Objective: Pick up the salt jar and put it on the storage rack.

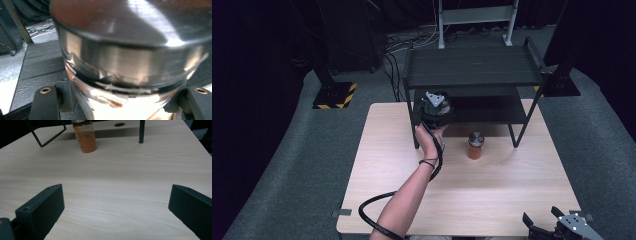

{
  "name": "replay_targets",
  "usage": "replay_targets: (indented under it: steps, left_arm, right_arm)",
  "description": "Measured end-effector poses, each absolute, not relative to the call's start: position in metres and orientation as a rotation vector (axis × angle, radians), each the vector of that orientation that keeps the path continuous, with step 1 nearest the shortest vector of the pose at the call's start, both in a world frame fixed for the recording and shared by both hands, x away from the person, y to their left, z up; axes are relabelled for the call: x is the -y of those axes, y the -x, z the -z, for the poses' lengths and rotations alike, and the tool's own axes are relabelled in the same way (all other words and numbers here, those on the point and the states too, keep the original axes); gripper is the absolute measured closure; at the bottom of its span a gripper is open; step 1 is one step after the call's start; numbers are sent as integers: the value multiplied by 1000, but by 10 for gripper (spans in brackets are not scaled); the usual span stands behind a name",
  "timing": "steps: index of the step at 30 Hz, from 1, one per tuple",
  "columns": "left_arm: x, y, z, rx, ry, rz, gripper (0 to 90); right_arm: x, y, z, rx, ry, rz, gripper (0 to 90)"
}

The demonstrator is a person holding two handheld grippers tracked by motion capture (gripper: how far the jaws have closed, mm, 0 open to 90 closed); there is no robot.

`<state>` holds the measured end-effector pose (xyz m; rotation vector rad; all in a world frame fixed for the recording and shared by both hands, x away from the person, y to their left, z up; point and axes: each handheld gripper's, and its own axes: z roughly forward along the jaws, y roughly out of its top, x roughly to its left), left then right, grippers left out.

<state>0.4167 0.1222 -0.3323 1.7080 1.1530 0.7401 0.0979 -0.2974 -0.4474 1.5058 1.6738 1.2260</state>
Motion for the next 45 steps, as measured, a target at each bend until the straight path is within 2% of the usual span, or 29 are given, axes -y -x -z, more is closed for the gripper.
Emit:
replay_targets:
  steps: [28, 45]
  left_arm:
    - [-109, -430, 332, -1224, -1717, -749, 311]
    - [-110, -432, 337, -1202, -1711, -753, 310]
  right_arm:
    - [300, -98, 449, -1670, -1513, -1228, 0]
    - [301, -98, 449, -1668, -1515, -1232, 0]
